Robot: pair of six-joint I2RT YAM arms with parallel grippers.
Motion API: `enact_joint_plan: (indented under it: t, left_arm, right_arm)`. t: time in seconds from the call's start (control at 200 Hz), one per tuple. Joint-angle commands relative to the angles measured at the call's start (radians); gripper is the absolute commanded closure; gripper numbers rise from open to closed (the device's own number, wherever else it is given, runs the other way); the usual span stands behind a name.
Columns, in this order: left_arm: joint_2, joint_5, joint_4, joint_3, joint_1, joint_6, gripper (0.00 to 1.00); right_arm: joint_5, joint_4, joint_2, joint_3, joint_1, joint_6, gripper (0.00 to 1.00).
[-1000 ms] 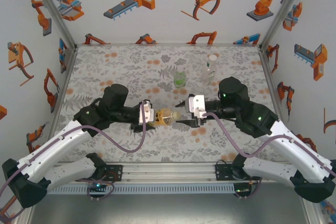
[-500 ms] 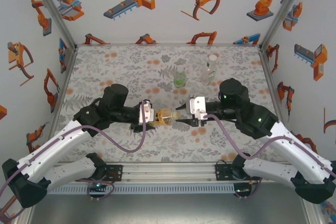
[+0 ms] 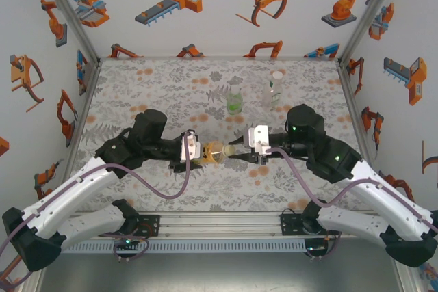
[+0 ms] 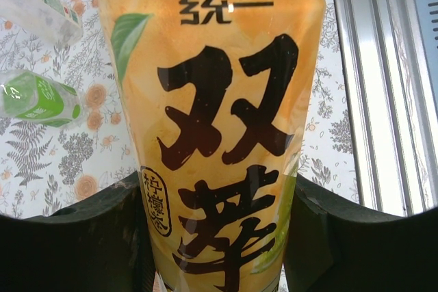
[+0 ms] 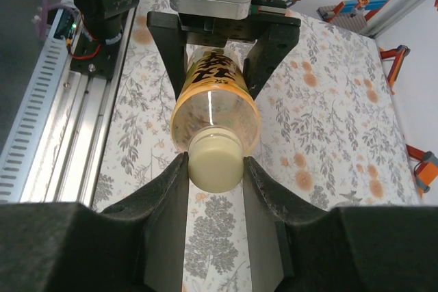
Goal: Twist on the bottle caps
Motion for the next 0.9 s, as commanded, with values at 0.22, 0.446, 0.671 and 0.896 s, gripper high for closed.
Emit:
enact_joint_plan:
  t: [0.22,0.446,0.671,0.896]
  left_arm:
    - [-0.038,-0.016,0.056,0.002,-0.003,0.006,1.00]
    - [-0.041,-0.060,0.080,-0.004,-0.003,-0.012,1.00]
    - [-0.046,-0.125,0.105,-0.015,-0.003,-0.024,1.00]
    - [-0.036,-0.144,0.109,-0.011,-0.003,-0.032,1.00]
  right_arm:
    - [0.133,0.202,-0.003,-0.066,-0.002,0.420,0.98]
    - [0.288,0.357,0.003,-0.147,-0.001,0.843,1.00]
    - [0.444,0.468,0.023,-0.209,-0.002,1.264,1.00]
    - [0.591,0.307,0.052,-0.154,-0.003,1.590,1.00]
